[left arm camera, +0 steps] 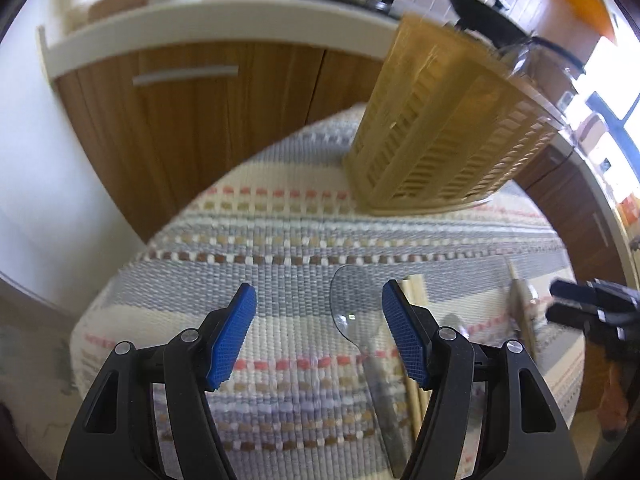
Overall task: Organize utensils
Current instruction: 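Return the left tool to grasp a clear spoon while the right tool grasps another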
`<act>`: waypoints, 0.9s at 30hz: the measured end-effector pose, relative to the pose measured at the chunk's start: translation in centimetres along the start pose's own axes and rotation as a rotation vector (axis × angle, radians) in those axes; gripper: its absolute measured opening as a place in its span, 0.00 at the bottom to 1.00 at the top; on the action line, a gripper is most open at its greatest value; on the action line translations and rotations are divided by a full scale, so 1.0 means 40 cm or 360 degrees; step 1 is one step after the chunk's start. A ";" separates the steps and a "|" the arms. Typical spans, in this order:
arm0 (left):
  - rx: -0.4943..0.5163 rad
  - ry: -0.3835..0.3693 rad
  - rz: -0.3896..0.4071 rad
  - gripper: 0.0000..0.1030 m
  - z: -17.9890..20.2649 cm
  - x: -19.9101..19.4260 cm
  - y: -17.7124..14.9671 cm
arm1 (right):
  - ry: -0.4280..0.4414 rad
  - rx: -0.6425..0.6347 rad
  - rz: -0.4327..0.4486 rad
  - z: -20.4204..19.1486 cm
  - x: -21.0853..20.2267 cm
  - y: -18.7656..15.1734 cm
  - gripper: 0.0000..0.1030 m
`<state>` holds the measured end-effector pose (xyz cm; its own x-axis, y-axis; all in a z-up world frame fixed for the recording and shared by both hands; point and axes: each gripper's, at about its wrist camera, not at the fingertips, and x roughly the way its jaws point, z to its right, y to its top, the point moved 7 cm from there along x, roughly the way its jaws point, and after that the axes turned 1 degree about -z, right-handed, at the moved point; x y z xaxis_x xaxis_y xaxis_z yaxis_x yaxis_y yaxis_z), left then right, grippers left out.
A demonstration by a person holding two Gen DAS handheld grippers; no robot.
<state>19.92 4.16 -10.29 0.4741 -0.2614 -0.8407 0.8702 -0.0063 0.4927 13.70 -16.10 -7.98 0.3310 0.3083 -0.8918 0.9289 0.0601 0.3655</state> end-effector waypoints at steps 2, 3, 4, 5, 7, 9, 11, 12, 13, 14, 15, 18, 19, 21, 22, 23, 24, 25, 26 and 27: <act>-0.0018 0.0021 -0.0007 0.62 -0.003 0.024 0.002 | 0.0008 -0.0014 -0.0034 -0.014 0.017 -0.012 0.57; -0.0017 0.0025 -0.0011 0.62 -0.003 0.033 0.002 | 0.0000 -0.0013 -0.0044 -0.017 0.022 -0.015 0.55; -0.0007 0.0041 -0.0019 0.62 -0.001 0.044 0.004 | -0.0010 -0.0010 -0.0050 -0.018 0.026 -0.016 0.54; 0.0007 0.0050 -0.0023 0.61 0.003 0.050 0.004 | -0.0013 -0.0005 -0.0057 -0.018 0.030 -0.015 0.50; 0.0043 0.0079 -0.0036 0.53 0.012 0.065 0.005 | -0.0002 0.0024 -0.0095 -0.012 0.039 -0.019 0.46; 0.0108 0.0152 -0.0031 0.51 0.027 0.070 0.004 | 0.0024 0.0056 -0.0143 -0.002 0.051 -0.024 0.36; 0.0178 0.0229 -0.0027 0.51 0.036 0.079 0.001 | 0.0021 0.0075 -0.0188 0.007 0.070 -0.027 0.36; 0.0207 0.0261 -0.0024 0.51 0.041 0.081 -0.001 | 0.0002 0.0080 -0.0204 0.016 0.079 -0.033 0.36; 0.0243 0.0297 -0.0014 0.51 0.050 0.079 -0.006 | -0.0006 0.0082 -0.0224 0.021 0.088 -0.041 0.36; 0.0257 0.0303 -0.0006 0.50 0.056 0.074 -0.010 | -0.0013 0.0087 -0.0238 0.022 0.095 -0.046 0.36; 0.0254 0.0295 -0.0008 0.48 0.059 0.075 -0.010 | -0.0023 0.0091 -0.0249 0.023 0.100 -0.050 0.36; 0.0238 0.0280 -0.0014 0.46 0.056 0.077 -0.005 | -0.0030 0.0084 -0.0264 0.016 0.110 -0.054 0.36; 0.0242 0.0272 -0.0016 0.46 0.052 0.076 -0.004 | -0.0038 0.0087 -0.0267 0.014 0.110 -0.055 0.36; 0.0253 0.0250 -0.0022 0.45 0.047 0.076 0.001 | -0.0033 0.0073 -0.0269 0.005 0.109 -0.054 0.36; 0.0253 0.0217 -0.0027 0.46 0.042 0.074 0.001 | -0.0055 0.0061 -0.0265 0.003 0.110 -0.050 0.36; 0.0244 0.0197 -0.0031 0.46 0.047 0.084 0.016 | -0.0073 0.0055 -0.0262 0.008 0.105 -0.042 0.36; 0.0225 0.0167 -0.0035 0.47 0.039 0.083 0.018 | -0.0084 0.0051 -0.0268 0.006 0.104 -0.033 0.36; 0.0195 0.0128 -0.0043 0.48 0.031 0.082 0.022 | -0.0092 0.0055 -0.0283 0.006 0.114 -0.028 0.36; 0.0169 0.0096 -0.0053 0.48 0.023 0.080 0.025 | -0.0108 0.0057 -0.0290 0.005 0.118 -0.021 0.36; 0.0155 0.0081 -0.0060 0.48 0.018 0.079 0.028 | -0.0130 0.0045 -0.0277 0.003 0.122 -0.011 0.36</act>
<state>22.29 2.65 -12.25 0.4497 -0.2101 -0.8681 0.8715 -0.1096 0.4780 14.94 -14.73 -12.54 0.1765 0.2177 -0.9599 0.9772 0.0785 0.1975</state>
